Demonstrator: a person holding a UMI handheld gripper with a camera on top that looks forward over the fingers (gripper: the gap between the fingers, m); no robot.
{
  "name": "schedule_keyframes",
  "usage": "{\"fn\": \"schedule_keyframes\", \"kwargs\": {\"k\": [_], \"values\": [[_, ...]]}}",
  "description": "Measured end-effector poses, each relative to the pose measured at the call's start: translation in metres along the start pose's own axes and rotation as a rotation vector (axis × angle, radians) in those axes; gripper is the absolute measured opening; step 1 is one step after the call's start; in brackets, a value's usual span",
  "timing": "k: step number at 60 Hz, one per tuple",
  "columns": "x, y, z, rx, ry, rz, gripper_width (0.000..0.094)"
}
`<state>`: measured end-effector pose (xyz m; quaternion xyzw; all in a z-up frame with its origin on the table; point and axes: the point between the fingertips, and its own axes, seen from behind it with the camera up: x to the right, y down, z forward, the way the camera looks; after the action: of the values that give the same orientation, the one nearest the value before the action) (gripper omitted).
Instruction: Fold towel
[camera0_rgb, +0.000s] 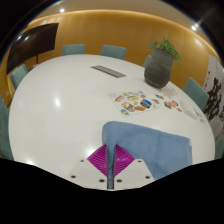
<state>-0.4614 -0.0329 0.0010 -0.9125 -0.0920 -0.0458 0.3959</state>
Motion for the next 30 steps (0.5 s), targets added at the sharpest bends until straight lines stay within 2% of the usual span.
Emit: {"fn": "schedule_keyframes", "kwargs": {"k": [6, 11, 15, 23, 28, 30], "values": [[-0.020, -0.029, -0.031, 0.023, -0.146, 0.126, 0.0062], [-0.023, -0.078, -0.072, 0.092, -0.264, 0.266, 0.0060], [-0.006, -0.109, -0.094, 0.152, -0.294, 0.343, 0.0061], [0.066, -0.105, -0.090, 0.156, -0.207, 0.430, 0.0061], [0.116, -0.062, -0.062, 0.089, -0.085, 0.430, 0.0073], [0.136, -0.044, -0.052, 0.069, -0.047, 0.427, 0.0116]]}}
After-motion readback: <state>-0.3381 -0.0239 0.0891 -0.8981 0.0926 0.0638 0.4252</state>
